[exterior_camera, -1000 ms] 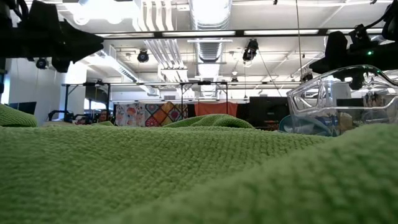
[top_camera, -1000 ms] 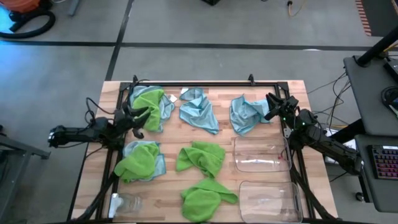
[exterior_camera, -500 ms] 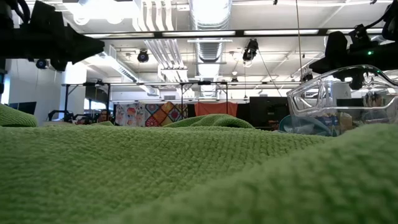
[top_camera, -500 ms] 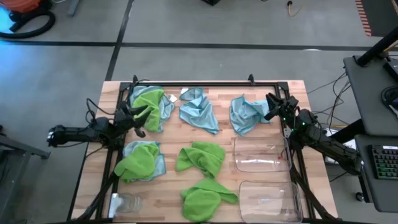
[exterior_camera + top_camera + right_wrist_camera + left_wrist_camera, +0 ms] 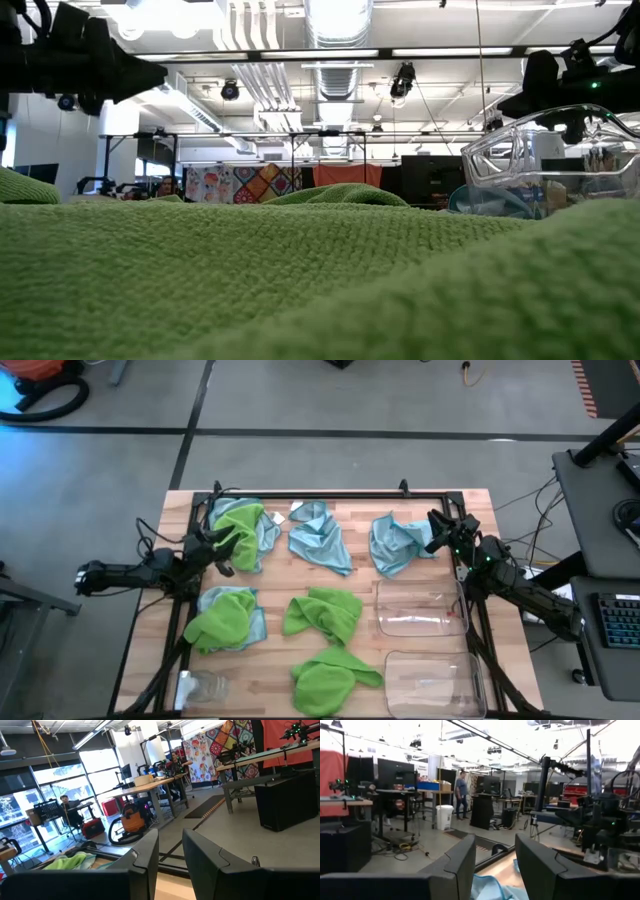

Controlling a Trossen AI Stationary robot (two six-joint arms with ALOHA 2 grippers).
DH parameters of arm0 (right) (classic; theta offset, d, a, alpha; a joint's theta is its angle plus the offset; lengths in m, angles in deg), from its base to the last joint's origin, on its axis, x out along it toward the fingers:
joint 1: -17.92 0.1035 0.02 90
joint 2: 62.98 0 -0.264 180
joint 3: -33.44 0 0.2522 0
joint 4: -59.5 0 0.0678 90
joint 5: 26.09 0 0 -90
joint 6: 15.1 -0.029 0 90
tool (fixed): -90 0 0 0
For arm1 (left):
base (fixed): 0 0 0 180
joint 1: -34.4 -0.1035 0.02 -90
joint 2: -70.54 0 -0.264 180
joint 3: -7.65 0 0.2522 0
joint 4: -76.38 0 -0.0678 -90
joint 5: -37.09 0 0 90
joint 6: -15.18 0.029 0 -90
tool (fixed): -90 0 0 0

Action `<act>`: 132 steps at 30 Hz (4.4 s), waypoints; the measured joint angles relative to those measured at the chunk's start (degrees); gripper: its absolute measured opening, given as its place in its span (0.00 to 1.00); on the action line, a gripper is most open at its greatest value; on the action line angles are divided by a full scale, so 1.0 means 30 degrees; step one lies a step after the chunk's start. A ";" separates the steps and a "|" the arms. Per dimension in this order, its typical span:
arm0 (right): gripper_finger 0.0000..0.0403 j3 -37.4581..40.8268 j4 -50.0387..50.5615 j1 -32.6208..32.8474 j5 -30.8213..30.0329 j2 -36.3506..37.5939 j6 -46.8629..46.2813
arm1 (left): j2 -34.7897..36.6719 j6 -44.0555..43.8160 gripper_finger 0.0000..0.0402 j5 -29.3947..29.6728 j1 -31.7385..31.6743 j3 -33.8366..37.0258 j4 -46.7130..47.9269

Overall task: Sort microfiber towel by color & place in baskets
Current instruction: Put the green microfiber cloth into the top transparent bin

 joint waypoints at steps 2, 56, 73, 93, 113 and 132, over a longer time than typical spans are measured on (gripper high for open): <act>0.20 -0.0003 0.0000 -0.0007 0.0000 0.0000 0.0000 | 0.0000 -0.0108 0.31 0.0008 0.0000 0.0006 0.0007; 0.20 0.0004 -0.0276 -0.0007 -0.0117 0.0000 0.0072 | -0.1213 -0.0975 0.31 0.2095 0.0003 0.0006 -0.1690; 0.20 0.0002 -0.0421 -0.0007 -0.0522 0.0000 -0.0060 | -0.1209 -0.0909 0.31 0.3548 0.0000 0.0005 -0.1683; 0.20 -0.0002 -0.0474 -0.0007 -0.0641 0.0000 -0.2793 | -0.1224 -0.0480 0.31 0.3548 0.0000 0.0004 -0.1683; 0.20 -0.2810 0.2162 -0.0007 0.2375 -0.1528 -0.2852 | -0.1994 -0.1271 0.31 0.3398 -0.0029 -0.4715 0.4920; 0.20 -1.1031 0.9122 -0.0007 0.2367 -1.1288 -0.0385 | -0.7357 -1.1844 0.31 0.4876 -0.0372 -1.0238 1.9716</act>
